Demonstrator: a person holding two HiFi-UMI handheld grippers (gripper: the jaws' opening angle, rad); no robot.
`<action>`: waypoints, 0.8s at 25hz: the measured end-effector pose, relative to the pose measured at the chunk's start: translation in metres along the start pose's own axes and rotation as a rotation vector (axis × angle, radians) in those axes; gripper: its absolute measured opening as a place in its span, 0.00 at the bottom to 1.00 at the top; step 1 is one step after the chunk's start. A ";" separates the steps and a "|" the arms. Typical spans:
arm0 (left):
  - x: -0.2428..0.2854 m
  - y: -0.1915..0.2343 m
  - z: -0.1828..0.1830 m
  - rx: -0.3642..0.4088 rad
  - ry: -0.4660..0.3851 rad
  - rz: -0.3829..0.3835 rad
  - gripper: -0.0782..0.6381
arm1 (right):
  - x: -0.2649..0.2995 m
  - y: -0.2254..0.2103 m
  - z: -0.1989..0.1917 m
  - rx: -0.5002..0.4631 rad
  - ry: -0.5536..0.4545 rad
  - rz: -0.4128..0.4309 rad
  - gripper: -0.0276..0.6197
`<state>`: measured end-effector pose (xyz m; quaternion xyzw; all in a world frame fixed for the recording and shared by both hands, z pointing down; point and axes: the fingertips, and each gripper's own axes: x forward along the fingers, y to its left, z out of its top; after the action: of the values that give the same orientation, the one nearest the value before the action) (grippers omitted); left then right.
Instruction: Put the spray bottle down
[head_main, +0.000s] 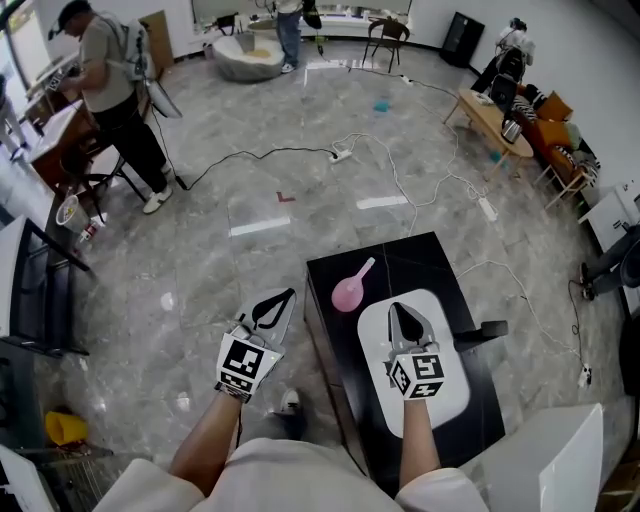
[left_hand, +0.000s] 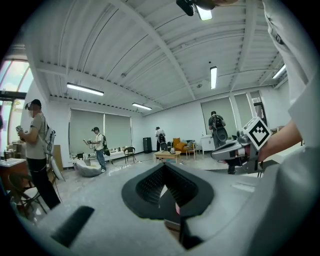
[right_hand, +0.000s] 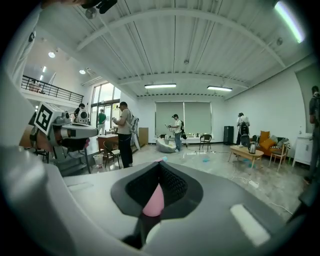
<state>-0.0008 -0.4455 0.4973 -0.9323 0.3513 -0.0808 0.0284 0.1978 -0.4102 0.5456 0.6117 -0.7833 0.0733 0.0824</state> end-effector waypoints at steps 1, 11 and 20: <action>-0.001 -0.003 0.001 0.004 -0.002 0.001 0.12 | -0.006 0.001 0.006 0.000 -0.006 -0.003 0.05; -0.022 -0.049 0.026 0.021 -0.016 -0.007 0.12 | -0.079 0.020 0.063 -0.026 -0.055 0.029 0.05; -0.050 -0.089 0.058 0.019 -0.037 -0.009 0.12 | -0.150 0.044 0.106 -0.060 -0.096 0.068 0.05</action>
<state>0.0305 -0.3457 0.4431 -0.9350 0.3455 -0.0670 0.0433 0.1866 -0.2809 0.4089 0.5849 -0.8085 0.0232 0.0605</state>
